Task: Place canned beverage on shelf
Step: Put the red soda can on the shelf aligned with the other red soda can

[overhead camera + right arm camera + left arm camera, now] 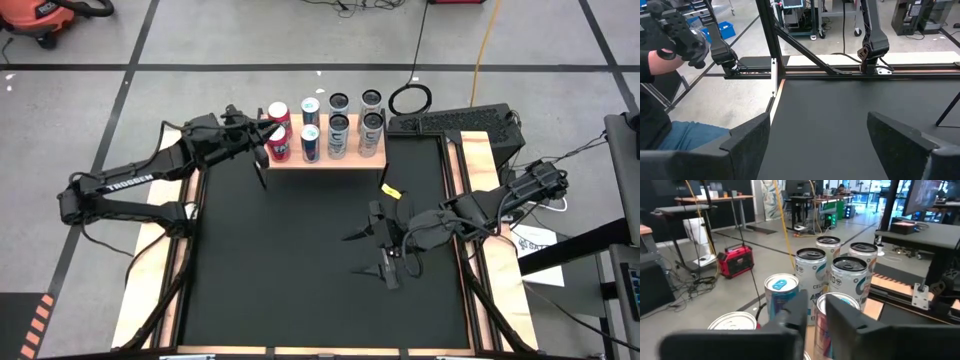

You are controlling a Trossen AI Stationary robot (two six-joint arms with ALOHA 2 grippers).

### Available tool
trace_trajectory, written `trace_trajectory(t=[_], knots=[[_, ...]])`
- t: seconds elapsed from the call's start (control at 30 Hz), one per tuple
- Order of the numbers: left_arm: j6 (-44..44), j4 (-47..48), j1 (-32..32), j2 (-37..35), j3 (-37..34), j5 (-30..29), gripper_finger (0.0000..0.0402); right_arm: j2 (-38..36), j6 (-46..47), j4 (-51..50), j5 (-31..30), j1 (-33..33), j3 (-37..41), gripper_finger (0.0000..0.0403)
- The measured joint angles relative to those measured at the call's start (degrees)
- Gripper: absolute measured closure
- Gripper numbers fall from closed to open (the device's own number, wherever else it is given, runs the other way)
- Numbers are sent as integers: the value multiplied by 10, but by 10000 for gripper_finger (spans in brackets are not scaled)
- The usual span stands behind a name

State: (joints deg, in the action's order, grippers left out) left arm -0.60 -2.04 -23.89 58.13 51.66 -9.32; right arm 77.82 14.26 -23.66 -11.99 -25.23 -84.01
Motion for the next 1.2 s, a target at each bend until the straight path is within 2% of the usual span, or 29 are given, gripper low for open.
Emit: trace_trajectory(t=[0.1,0.17,0.57,0.73,1.2], knots=[[0,0,-8,3,0,21,378,0,0,-1,0,0,0,91],[-4,0,-11,4,0,33,395,0,0,-6,0,0,0,91],[-34,33,-12,43,0,23,400,0,0,-20,0,0,0,91],[-34,58,-12,44,-1,-12,401,0,0,-20,0,0,0,91],[-32,100,-12,43,-1,-16,401,0,0,-20,0,0,0,91]])
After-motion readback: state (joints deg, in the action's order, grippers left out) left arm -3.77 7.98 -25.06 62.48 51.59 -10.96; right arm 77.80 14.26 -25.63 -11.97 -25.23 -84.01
